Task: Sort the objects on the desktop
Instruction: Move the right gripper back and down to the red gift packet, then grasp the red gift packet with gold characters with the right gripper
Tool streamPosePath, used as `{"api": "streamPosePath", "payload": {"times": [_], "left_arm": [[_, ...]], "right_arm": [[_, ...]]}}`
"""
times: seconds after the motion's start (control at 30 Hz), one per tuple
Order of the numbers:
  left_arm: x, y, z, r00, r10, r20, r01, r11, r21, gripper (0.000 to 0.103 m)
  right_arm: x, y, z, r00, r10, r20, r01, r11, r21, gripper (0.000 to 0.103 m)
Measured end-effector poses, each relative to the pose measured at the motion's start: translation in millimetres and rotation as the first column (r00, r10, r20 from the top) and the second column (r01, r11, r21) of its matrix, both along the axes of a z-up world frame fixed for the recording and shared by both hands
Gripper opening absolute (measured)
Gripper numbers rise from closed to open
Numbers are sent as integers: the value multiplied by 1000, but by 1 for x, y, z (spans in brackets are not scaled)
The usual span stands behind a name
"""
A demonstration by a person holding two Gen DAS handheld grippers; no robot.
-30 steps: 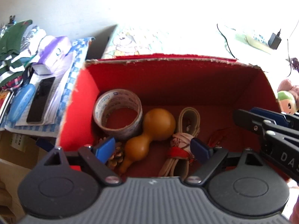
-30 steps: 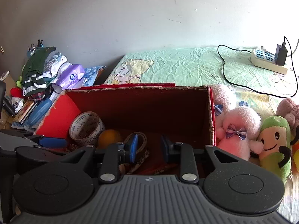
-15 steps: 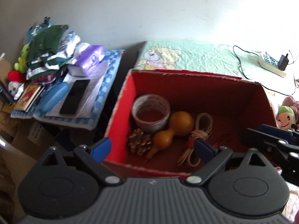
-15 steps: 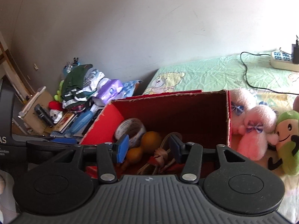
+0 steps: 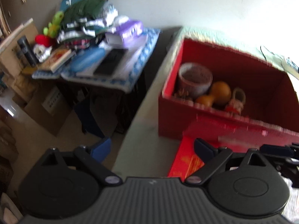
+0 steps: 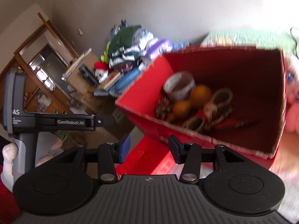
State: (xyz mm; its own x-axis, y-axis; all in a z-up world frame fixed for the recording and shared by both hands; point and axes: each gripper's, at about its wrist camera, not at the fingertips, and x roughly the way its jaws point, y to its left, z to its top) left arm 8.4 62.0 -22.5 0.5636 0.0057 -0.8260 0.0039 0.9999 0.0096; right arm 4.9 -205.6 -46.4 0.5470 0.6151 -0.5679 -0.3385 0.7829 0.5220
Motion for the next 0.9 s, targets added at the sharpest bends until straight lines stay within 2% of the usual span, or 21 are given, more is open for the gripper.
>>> {"api": "streamPosePath", "payload": {"times": [0.13, 0.2, 0.33, 0.47, 0.53, 0.67, 0.73, 0.8, 0.9], "left_arm": [[-9, -1, -29, 996, -44, -79, 39, 997, -71, 96], [-11, -6, -41, 991, -86, -107, 74, 992, -107, 96], [-9, -23, -59, 978, -149, -146, 136, 986, -96, 97], [-6, -34, -73, 964, -187, -187, 167, 979, -120, 97], [-5, -40, -78, 960, -200, -196, 182, 978, -104, 96], [0, -47, -84, 947, -224, -230, 205, 973, -101, 86], [0, -51, -83, 942, -241, -232, 225, 970, -94, 85], [-1, -56, -81, 932, -268, -244, 249, 963, -106, 84], [-7, -70, -73, 905, -342, -253, 318, 939, -132, 83]], "right_arm": [[6, 2, -31, 989, -15, -147, 14, 1000, -5, 49], [11, 1, -43, 976, -33, -217, 39, 999, 23, 49], [18, 1, -56, 948, -55, -314, 83, 994, 75, 50], [21, 12, -62, 936, -57, -347, 88, 993, 76, 51], [23, 20, -66, 930, -44, -364, 80, 993, 85, 52], [26, 33, -73, 920, -35, -389, 69, 995, 75, 53], [26, 35, -75, 914, -26, -405, 58, 996, 66, 51], [24, 32, -76, 912, -22, -410, 53, 997, 63, 44], [22, 14, -76, 900, -33, -435, 77, 994, 83, 39]]}}
